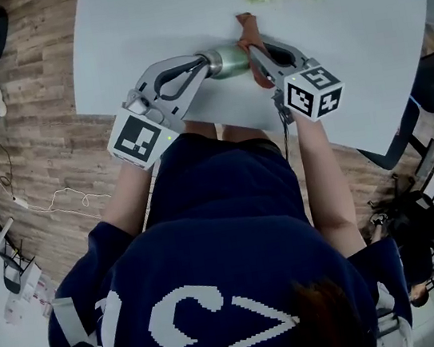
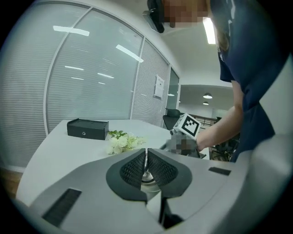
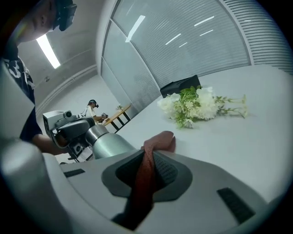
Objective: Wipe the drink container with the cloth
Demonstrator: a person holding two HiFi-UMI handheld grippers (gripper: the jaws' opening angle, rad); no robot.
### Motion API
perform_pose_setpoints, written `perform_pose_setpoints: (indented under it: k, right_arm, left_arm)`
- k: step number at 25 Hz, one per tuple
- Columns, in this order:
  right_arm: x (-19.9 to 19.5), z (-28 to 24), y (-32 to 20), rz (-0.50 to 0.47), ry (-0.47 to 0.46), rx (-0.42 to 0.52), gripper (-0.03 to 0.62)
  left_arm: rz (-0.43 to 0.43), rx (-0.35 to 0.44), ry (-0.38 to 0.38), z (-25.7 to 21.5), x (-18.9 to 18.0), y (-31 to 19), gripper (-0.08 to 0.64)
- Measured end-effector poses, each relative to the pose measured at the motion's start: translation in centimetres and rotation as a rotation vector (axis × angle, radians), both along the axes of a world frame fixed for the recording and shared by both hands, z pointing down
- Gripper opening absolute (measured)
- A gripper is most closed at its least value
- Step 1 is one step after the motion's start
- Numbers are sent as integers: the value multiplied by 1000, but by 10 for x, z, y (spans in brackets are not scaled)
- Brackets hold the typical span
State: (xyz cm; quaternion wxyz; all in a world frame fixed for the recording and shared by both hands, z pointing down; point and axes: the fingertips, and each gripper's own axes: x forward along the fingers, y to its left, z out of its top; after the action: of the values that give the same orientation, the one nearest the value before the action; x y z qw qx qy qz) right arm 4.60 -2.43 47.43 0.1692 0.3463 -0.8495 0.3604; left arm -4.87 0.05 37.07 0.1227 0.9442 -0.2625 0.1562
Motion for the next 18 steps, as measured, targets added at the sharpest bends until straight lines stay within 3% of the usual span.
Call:
perform_pose_setpoints:
  k: [7,12,15,18]
  right_arm:
    - [-32,-50,-3,48,-132,109,57]
    - [-69,-103,-4,13,-275,206,57]
    - [-71,-105,0,2,-212,271,57]
    - [-54,-85,1,48,-133,266,57]
  left_arm:
    - [-76,-70,57,0,0,-12,26]
    - [-127,-105,51,2,-2,-25,26]
    - [-145,-130,57,2,3,-29,26]
    - [-158,-153,71,3,1,-31,26]
